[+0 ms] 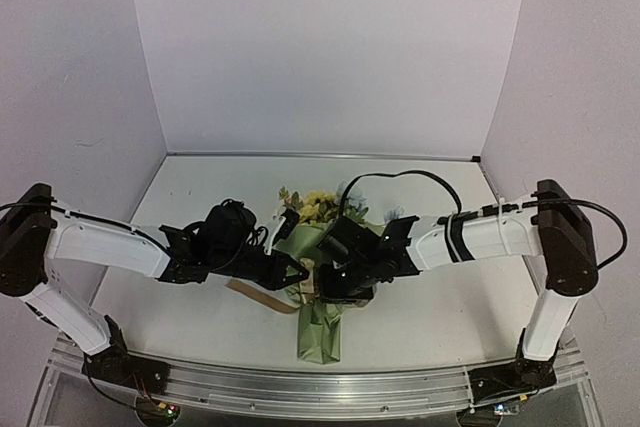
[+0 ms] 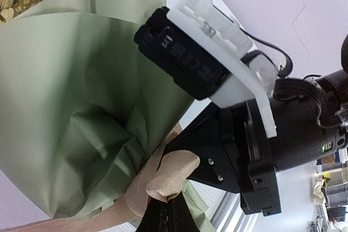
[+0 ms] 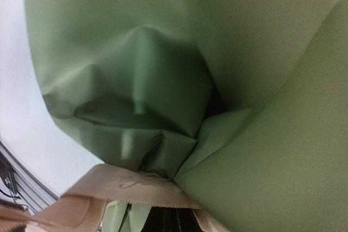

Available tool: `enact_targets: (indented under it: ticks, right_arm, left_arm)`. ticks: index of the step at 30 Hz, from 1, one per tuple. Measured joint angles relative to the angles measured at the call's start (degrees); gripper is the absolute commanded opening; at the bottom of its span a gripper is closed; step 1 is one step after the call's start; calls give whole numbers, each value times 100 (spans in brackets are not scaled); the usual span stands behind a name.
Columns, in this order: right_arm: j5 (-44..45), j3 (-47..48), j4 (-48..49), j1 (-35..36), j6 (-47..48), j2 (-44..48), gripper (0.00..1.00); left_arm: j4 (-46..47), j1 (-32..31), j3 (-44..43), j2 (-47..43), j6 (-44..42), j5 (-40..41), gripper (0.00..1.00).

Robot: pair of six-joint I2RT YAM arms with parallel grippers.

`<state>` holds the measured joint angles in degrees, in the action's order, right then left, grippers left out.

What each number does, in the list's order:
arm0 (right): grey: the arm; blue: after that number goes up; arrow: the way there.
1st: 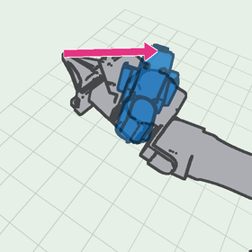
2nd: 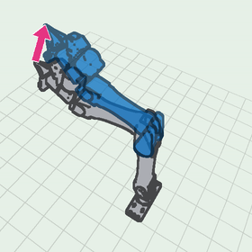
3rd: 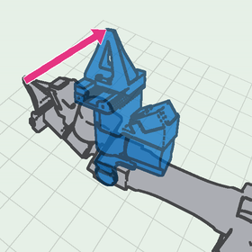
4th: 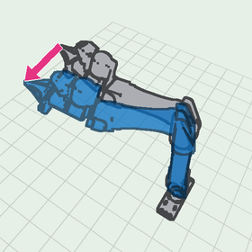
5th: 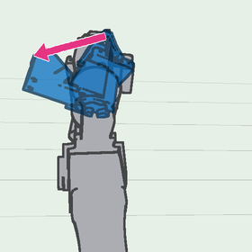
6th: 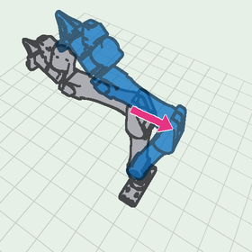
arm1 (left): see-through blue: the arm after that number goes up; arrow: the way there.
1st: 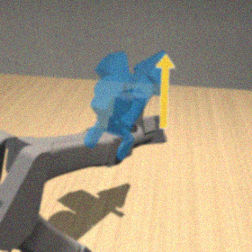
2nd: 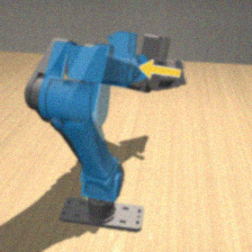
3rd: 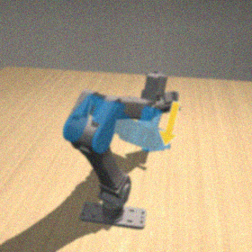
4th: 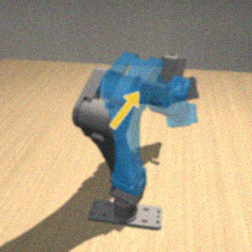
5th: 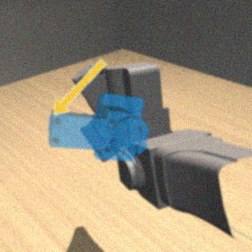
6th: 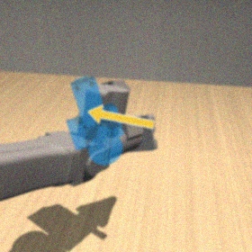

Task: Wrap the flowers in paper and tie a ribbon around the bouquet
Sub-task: Cross the half-tied ribbon over the folded bouquet.

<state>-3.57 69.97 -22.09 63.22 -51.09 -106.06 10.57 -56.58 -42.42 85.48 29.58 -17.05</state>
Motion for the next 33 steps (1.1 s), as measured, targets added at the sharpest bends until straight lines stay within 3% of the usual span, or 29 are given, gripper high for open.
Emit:
enact_targets:
  ticks: [14,33]
  right_arm:
    - [44,284,9,-54,-124,-184,8]
    - [160,209,-67,-54,144,154,38]
  left_arm:
    - [-63,-48,165,105,2,-251,0]
    - [-507,-133,-329,994,56,-182,0]
